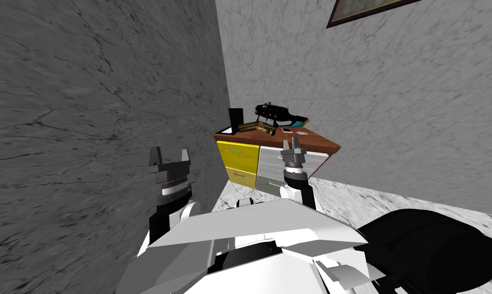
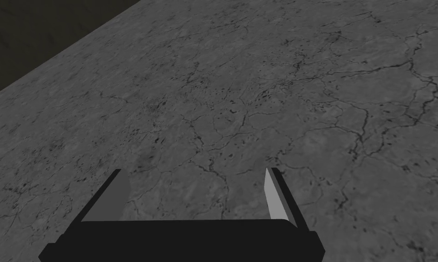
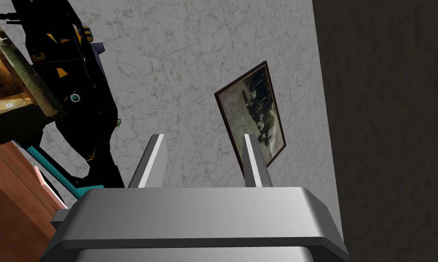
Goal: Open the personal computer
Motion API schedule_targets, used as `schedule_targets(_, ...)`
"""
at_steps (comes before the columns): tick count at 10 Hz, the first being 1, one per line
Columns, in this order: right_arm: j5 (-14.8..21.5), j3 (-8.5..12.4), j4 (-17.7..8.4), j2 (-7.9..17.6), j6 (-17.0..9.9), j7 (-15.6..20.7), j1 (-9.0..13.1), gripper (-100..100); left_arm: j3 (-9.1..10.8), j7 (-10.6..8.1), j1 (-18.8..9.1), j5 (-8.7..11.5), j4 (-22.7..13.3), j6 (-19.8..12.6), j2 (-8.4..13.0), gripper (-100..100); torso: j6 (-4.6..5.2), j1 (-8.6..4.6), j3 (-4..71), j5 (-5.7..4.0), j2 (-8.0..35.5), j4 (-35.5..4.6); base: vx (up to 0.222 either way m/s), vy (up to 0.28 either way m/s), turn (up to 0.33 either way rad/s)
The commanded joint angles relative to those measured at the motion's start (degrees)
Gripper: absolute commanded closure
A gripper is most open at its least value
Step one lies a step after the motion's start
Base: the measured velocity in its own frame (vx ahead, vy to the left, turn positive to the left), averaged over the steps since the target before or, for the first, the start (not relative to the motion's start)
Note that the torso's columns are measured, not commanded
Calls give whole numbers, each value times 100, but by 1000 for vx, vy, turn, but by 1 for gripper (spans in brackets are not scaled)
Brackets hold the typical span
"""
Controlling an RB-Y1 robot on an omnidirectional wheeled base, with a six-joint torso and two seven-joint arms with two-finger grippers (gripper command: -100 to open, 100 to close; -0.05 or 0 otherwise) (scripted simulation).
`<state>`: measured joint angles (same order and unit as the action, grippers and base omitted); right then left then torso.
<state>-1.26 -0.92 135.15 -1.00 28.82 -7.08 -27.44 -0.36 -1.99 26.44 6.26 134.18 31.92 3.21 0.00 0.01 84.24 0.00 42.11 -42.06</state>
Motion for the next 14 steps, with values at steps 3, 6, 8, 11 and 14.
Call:
schedule_targets(3, 0, 0, 0, 0, 0, 0, 0, 0, 173, 184, -484, 443, -54, -529, 709, -100, 0, -1, 33, 0, 17, -22, -11, -5, -61)
schedule_targets(6, 0, 0, 0, 0, 0, 0, 0, 0, 311, 339, -917, 845, -129, -1012, 1217, -100, 0, -3, 33, -1, 17, -22, -8, -12, -77)
schedule_targets(8, 0, 0, 0, 0, 0, 0, 0, 0, 359, 393, -1074, 994, -162, -1194, 1456, -100, -2, 0, 33, 0, 17, -22, -1, -12, -43)
schedule_targets(11, 0, 0, 0, 0, 0, 0, 0, 0, 457, 501, -1399, 1312, -243, -1580, 1885, -100, 0, -4, 34, -1, 16, -22, 2, -18, -71)
schedule_targets(14, 0, 0, 0, 0, 0, 0, 0, 0, 552, 606, -1734, 1648, -344, -1992, 2344, -100, 1, -2, 34, -1, 17, -22, 5, -18, -63)
